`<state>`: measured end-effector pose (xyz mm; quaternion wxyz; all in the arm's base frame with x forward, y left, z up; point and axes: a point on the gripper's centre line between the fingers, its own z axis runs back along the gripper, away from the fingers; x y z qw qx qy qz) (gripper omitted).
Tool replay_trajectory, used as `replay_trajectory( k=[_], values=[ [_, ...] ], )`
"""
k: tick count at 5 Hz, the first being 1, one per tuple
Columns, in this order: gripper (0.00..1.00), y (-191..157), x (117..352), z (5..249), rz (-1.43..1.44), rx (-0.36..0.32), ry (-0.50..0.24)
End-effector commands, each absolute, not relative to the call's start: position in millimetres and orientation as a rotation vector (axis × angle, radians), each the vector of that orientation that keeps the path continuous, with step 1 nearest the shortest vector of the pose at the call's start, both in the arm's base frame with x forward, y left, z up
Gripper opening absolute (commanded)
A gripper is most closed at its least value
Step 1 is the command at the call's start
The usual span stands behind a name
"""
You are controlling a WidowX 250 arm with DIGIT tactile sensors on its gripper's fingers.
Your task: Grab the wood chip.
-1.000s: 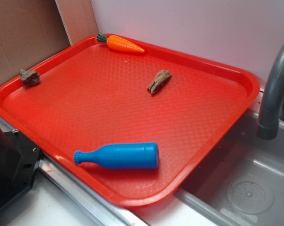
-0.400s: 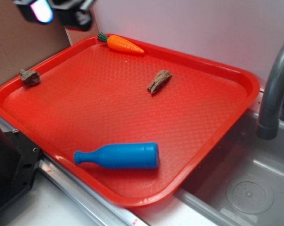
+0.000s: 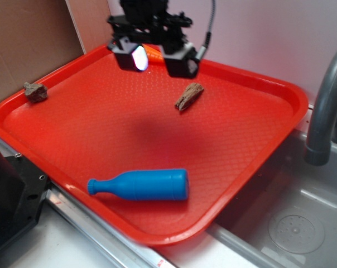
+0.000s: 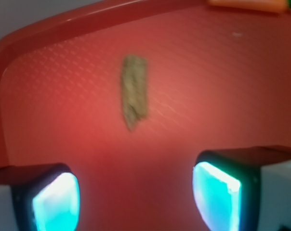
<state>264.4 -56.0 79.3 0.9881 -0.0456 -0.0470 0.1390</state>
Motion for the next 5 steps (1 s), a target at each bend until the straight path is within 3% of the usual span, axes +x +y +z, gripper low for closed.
replay_trajectory(
  k=[1,2,3,5],
  values=[
    [1.0,-48,302,37,0.328,-0.077,-0.143],
    [1.0,-53,308,24,0.325,-0.073,-0.13],
    [0.0,-51,309,26,0.331,-0.104,-0.112],
    [0.0,-46,309,25,0.282,-0.144,-0.058]
  ],
)
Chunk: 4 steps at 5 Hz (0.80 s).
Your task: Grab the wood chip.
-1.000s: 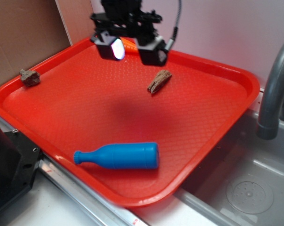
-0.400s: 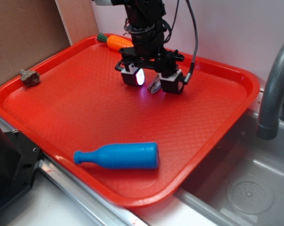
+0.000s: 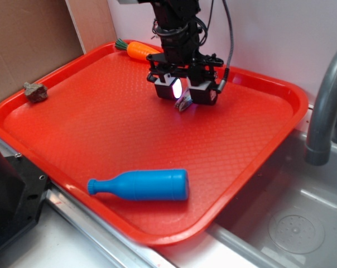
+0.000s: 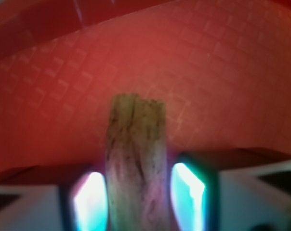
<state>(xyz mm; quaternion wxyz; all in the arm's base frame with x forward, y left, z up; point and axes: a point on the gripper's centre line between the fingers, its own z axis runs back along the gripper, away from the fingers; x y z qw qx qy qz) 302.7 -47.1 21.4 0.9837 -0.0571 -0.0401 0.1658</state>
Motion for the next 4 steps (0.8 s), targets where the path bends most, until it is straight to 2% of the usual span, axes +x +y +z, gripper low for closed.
replay_trajectory(
  k=[1,3,4],
  values=[
    [0.0,-39,296,56,0.181,-0.087,-0.056],
    [0.0,14,225,155,0.028,-0.124,-0.087],
    [0.0,33,199,205,0.056,-0.084,-0.1]
  ],
)
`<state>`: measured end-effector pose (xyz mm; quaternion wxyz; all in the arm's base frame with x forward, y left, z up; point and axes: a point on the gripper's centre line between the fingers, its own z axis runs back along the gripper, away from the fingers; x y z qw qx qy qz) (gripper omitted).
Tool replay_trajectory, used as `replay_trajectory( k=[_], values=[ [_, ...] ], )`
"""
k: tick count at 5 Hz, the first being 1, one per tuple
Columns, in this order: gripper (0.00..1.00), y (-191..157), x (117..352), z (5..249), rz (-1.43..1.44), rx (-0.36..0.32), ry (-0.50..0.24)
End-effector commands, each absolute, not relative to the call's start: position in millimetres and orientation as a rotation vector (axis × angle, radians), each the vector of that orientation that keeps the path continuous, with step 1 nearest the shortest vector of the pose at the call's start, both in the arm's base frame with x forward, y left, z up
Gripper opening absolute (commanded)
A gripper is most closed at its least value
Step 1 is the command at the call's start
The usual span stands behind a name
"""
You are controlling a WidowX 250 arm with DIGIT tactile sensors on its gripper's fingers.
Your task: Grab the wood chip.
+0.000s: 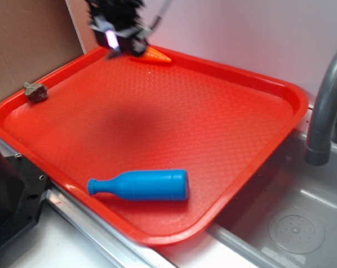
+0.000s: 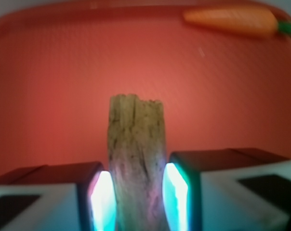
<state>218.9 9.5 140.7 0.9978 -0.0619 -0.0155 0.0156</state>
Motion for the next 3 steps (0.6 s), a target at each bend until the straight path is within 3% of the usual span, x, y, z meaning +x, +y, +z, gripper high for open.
replay_trajectory(
  k=[1,2,3],
  values=[
    [0.0,32,189,252,0.078,-0.074,-0.107],
    [0.0,23,190,266,0.086,-0.032,-0.133],
    [0.0,21,190,252,0.092,-0.014,-0.105]
  ],
)
